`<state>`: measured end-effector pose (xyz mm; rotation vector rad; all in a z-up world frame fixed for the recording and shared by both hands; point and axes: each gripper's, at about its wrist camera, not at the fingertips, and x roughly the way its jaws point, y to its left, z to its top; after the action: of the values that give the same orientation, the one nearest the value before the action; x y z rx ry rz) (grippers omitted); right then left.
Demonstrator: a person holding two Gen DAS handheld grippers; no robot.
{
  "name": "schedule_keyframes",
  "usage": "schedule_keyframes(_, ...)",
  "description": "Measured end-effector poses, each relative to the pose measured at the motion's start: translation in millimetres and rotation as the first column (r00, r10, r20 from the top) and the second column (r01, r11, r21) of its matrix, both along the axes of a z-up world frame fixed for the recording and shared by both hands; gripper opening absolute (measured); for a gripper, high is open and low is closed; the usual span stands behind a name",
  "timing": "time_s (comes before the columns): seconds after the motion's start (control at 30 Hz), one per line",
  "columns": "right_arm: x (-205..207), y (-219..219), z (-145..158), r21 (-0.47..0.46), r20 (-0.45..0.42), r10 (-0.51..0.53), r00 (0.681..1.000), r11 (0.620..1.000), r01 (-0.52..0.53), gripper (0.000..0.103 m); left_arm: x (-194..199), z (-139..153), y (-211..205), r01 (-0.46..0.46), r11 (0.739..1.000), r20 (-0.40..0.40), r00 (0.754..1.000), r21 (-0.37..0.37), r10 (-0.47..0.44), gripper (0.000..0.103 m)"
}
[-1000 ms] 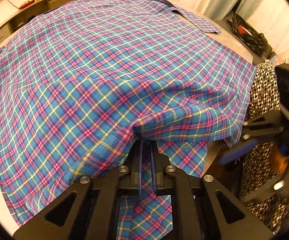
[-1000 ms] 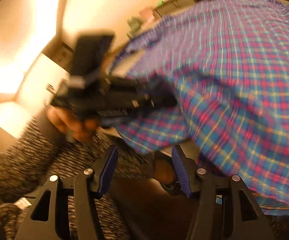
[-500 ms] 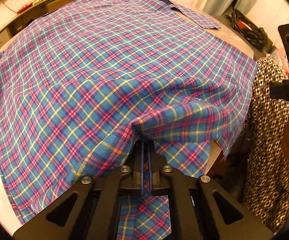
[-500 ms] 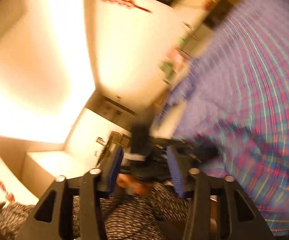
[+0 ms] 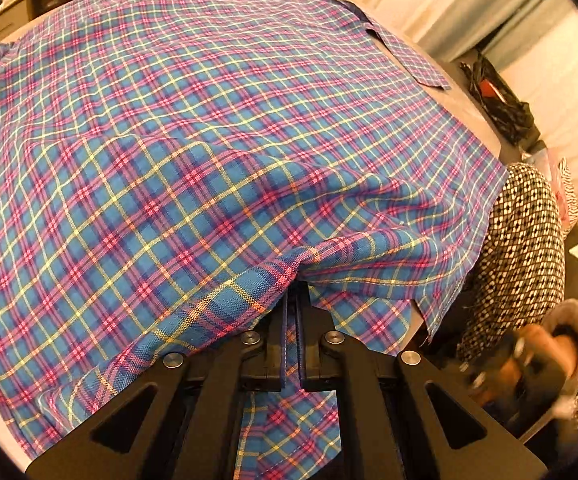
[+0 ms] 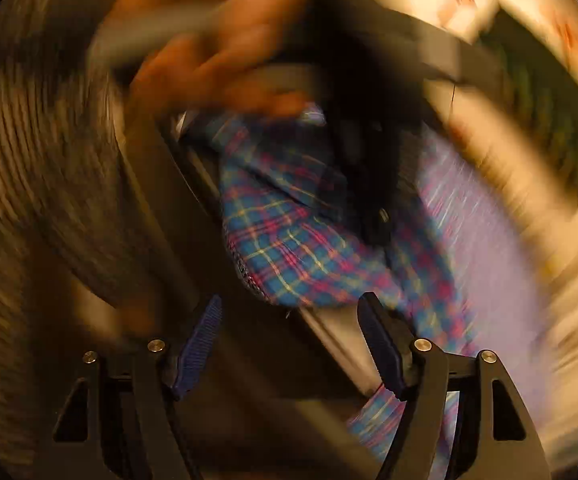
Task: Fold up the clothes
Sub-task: 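Grasp the hem with the left gripper while the right gripper grasps beside it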
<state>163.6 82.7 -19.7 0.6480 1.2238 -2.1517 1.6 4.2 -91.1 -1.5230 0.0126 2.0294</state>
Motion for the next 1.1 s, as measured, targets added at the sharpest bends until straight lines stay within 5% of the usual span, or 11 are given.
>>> schedule_keyframes(0.1, -4, -17, -26, 0.11, -0.16, -0.001, 0.987, 0.994, 0.018, 0.069, 0, 0, 1, 0.003, 1.0, 0.0, 1.0, -0.003, -0.003, 0.005)
schedule_keyframes(0.13, -8, -16, -24, 0.101, -0.149, -0.004, 0.989, 0.995, 0.019, 0.05, 0, 0, 1, 0.004, 1.0, -0.001, 1.0, -0.004, -0.004, 0.005)
schedule_keyframes(0.3, -12, 2, 15, -0.05, 0.023, -0.018, 1.0, 0.999, 0.019, 0.013, 4, 2, 2, 0.015, 0.999, -0.024, 1.0, -0.043, -0.016, 0.008)
schedule_keyframes(0.43, -41, 18, 44, -0.194, 0.149, -0.108, 0.983, 0.972, 0.137, 0.008, 16, 11, 6, 0.039, 0.994, -0.111, 0.993, -0.106, -0.051, 0.032)
schedule_keyframes(0.63, -88, 64, 68, -0.379, 0.432, -0.166, 0.886, 0.858, 0.346, 0.007, 58, 64, -18, 0.047, 0.993, -0.318, 0.945, -0.112, -0.081, 0.057)
schedule_keyframes(0.77, -105, 65, 70, -0.408, 0.512, -0.09, 0.854, 0.85, 0.334, 0.009, 91, 82, -22, 0.13, 0.986, -0.414, 0.896, -0.104, -0.162, 0.065)
schedule_keyframes(0.83, -86, 56, 58, -0.378, 0.525, -0.004, 0.851, 0.895, 0.237, 0.037, 108, 81, -17, 0.19, 0.972, -0.434, 0.871, -0.138, -0.232, 0.065)
schedule_keyframes(0.9, -64, 50, 48, -0.33, 0.46, 0.038, 0.887, 0.935, 0.132, 0.058, 124, 73, -7, 0.248, 0.948, -0.441, 0.841, -0.198, -0.312, 0.065)
schedule_keyframes(0.97, -54, 54, 38, -0.29, 0.432, 0.056, 0.9, 0.954, 0.08, 0.058, 140, 61, 7, 0.313, 0.909, -0.438, 0.801, -0.277, -0.409, 0.065)
schedule_keyframes(1.03, -62, 58, 36, -0.284, 0.447, 0.039, 0.894, 0.953, 0.101, 0.058, 160, 46, 20, 0.378, 0.855, -0.443, 0.738, -0.356, -0.51, 0.065)
schedule_keyframes(1.1, -83, 71, 34, -0.301, 0.527, -0.015, 0.85, 0.932, 0.203, 0.058, 174, 28, 31, 0.418, 0.799, -0.429, 0.684, -0.431, -0.59, 0.065)
